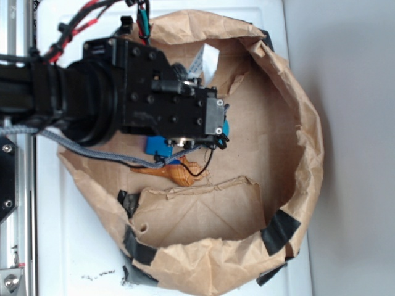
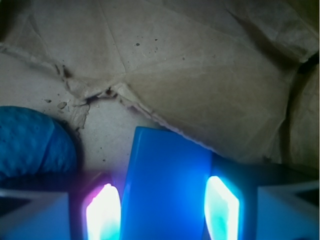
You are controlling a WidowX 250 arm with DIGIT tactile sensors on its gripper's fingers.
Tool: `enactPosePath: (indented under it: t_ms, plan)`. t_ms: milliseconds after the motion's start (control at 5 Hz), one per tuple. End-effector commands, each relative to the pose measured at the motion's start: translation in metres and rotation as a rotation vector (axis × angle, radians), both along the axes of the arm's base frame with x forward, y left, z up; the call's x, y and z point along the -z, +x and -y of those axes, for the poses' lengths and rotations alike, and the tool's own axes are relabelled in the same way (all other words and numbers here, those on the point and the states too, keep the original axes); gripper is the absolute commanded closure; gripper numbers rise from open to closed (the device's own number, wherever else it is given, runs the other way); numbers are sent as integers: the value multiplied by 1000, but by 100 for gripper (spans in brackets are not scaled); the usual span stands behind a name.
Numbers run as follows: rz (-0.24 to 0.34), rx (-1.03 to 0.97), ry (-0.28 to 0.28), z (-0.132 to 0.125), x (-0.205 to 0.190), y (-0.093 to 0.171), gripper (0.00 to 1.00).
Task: Grab the blue block.
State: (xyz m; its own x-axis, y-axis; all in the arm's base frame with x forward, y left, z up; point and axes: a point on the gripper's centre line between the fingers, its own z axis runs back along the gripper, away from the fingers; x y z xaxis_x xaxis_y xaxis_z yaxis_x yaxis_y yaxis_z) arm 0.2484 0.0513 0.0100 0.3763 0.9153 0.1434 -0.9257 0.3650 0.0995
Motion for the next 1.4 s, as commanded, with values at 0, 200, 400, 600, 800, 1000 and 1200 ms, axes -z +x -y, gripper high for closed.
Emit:
enactPosePath:
  t_ms: [0, 200, 400, 600, 800, 1000, 1200]
  plan:
    - [31, -29, -46, -9, -3, -3, 86]
    - [33, -34, -74, -13, -12, -4, 100]
    - [62, -7, -105, -18, -31, -3, 100]
    - [113, 53, -152, -29, -75, 1, 100]
    - [157, 117, -180, -33, -102, 2, 100]
    - [192, 167, -148, -28, -118, 0, 100]
    - [187, 288, -76, -18, -121, 0, 100]
